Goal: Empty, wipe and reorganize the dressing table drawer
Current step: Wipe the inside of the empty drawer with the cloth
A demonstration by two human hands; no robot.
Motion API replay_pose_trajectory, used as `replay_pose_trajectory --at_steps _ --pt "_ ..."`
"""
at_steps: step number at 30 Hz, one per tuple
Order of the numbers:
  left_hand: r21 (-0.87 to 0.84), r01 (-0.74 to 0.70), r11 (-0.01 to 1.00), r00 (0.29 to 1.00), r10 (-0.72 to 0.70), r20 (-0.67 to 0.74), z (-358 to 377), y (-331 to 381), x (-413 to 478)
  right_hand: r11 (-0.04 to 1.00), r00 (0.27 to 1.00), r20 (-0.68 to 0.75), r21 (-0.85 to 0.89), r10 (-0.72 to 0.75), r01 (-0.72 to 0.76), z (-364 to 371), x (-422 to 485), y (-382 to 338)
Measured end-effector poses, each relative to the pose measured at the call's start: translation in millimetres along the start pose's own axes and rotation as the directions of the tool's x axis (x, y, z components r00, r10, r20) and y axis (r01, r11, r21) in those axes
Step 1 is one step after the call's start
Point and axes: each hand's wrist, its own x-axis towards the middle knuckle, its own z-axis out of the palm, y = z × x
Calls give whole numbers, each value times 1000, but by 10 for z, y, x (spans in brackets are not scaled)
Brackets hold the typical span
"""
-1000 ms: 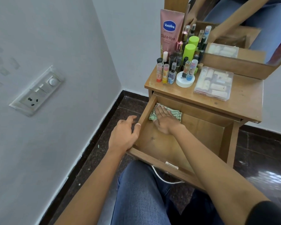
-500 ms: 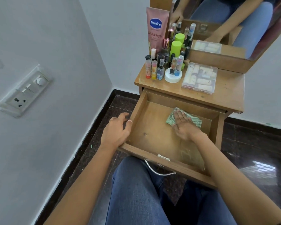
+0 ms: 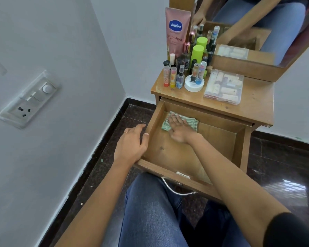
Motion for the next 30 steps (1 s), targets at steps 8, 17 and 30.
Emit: replay_pose_trajectory --at_steps 8,17,30 --pt "-1 41 999 999 -41 -7 -1 12 20 994 993 25 -2 -113 113 14 57 -74" --pt "-22 67 997 998 -67 3 -10 39 22 911 885 216 83 -411 403 387 -556 -249" --pt "-39 76 996 997 -77 -30 -1 6 12 926 919 111 63 -377 372 174 -407 414"
